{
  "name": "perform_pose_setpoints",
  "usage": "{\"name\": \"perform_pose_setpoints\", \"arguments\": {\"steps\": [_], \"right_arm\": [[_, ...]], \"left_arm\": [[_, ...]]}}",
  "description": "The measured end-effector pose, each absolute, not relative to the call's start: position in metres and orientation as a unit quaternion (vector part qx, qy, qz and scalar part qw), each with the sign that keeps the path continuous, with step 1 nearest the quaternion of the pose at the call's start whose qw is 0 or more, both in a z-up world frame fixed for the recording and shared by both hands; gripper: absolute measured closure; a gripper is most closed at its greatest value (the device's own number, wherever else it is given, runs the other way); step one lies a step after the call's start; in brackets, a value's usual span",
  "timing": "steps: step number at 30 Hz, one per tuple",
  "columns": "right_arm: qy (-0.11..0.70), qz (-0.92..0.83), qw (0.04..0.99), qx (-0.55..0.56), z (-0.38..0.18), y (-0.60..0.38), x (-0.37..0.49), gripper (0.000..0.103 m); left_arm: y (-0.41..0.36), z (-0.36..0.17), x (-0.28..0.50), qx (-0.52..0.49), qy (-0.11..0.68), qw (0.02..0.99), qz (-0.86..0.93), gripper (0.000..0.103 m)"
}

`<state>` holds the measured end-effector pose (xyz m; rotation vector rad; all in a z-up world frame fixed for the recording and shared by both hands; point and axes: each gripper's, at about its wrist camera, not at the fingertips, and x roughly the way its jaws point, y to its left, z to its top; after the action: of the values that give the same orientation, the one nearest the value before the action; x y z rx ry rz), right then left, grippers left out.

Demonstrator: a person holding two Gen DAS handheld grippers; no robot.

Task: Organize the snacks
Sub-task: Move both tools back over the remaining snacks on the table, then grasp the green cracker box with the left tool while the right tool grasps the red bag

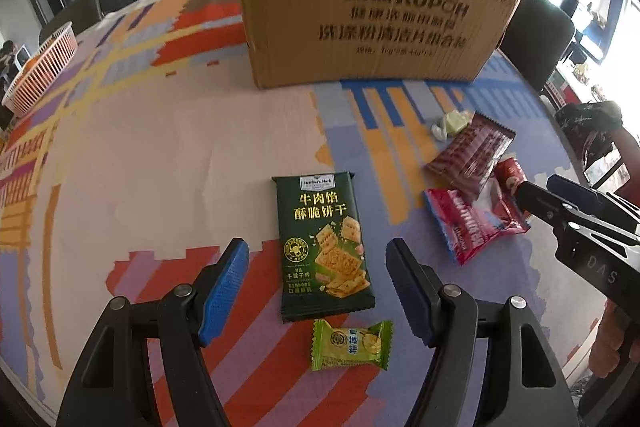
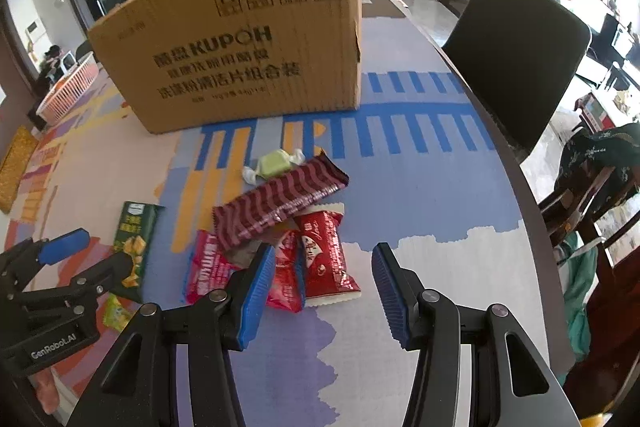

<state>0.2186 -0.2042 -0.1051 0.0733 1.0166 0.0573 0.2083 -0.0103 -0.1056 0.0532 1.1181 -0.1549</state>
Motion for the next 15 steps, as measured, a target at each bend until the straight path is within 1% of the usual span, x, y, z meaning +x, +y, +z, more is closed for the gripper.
{"name": "perform_pose_setpoints", "arguments": {"steps": [9, 15], "right_arm": [[0.498, 0.019, 0.866, 0.036, -0.118, -0.207, 0.225, 0.052], [0.497, 0.019, 0.866, 0.04, -0.123, -0.21, 0.229, 0.052]], "left_arm": [[-0.014, -0.124, 0.22, 0.025, 0.546, 0.834, -0.075, 0.032], [-0.018, -0.124, 0.226, 0.032, 0.541, 0.837, -0.076, 0.034]]}}
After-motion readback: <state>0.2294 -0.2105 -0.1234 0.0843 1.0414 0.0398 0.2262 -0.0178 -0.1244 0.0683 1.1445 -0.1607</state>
